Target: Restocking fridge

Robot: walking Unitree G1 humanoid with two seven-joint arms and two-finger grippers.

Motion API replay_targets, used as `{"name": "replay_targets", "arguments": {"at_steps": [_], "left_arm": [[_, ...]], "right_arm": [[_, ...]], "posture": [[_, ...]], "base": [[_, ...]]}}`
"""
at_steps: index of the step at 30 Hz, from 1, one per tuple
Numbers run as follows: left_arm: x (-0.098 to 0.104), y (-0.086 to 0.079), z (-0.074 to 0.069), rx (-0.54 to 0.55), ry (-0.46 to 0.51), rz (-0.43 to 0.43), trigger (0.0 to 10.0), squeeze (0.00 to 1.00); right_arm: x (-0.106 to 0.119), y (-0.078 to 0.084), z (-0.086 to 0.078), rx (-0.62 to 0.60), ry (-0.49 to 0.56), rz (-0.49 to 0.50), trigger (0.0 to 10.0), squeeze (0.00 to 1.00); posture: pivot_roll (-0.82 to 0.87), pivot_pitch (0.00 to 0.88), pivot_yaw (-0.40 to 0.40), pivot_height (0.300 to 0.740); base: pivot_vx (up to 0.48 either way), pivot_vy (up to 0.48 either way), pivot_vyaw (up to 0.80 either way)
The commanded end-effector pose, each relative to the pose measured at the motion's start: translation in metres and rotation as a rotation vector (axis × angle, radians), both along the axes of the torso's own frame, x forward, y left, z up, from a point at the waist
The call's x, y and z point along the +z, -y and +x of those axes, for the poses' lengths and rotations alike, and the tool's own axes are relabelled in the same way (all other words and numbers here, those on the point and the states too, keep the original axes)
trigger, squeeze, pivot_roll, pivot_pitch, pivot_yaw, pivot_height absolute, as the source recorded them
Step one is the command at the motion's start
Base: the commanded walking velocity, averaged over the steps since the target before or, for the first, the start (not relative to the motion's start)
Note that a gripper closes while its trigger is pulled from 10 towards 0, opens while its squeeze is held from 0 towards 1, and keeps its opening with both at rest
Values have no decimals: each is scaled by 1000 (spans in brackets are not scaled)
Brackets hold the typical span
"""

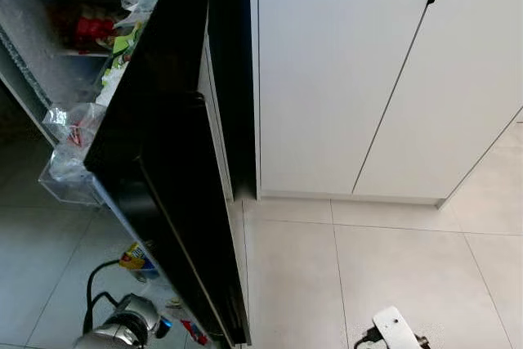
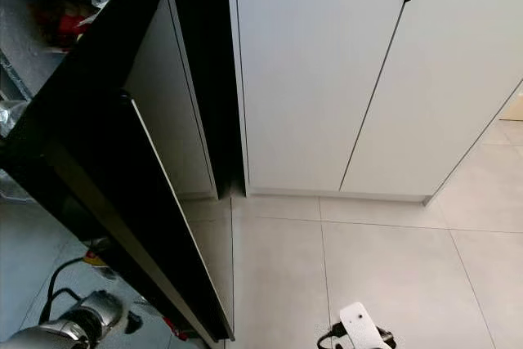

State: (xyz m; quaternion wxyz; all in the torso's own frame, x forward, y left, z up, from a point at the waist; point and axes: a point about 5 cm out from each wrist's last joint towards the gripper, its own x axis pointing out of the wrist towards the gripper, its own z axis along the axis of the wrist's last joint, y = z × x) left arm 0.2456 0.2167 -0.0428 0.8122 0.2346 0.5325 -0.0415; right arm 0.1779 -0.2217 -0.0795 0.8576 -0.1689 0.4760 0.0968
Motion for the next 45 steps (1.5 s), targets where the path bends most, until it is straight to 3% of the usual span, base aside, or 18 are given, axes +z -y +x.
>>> {"name": "replay_targets", "arguments": {"at_steps": [1,3,12,16,20,28,32,45], "left_arm": [[-2,-1,-4,55,6,-21,10000,0],[-4,-1,-5,137,39,-59,10000,0],[-4,2,-3,148,94,-102,10000,0],[-3,3,0,152,147,-127,10000,0],[-1,4,2,260,250,-169,10000,0],[-3,5,0,367,265,-202,10000,0],[-2,6,1,381,289,-212,10000,0],[0,8,4,326,319,-208,10000,0]], "right_arm": [[1,-2,2,1,10,23,10000,0],[2,-7,6,10,19,52,10000,0],[3,-2,5,-26,38,69,10000,0],[5,6,6,-99,58,62,10000,0],[10,17,11,-205,104,66,10000,0],[15,25,17,-321,153,84,10000,0],[16,27,17,-392,163,104,10000,0],[19,36,19,-422,184,101,10000,0]], "posture": [[-61,0,12,740],[-61,0,12,740],[-66,0,15,740],[-65,0,15,740],[-60,0,10,740],[-55,0,-3,740],[-50,0,-9,740],[-45,0,-15,740]], "base": [[0,0,0],[0,0,0],[0,0,0],[0,0,0],[0,0,0],[0,0,0],[0,0,0],[0,0,0]]}}
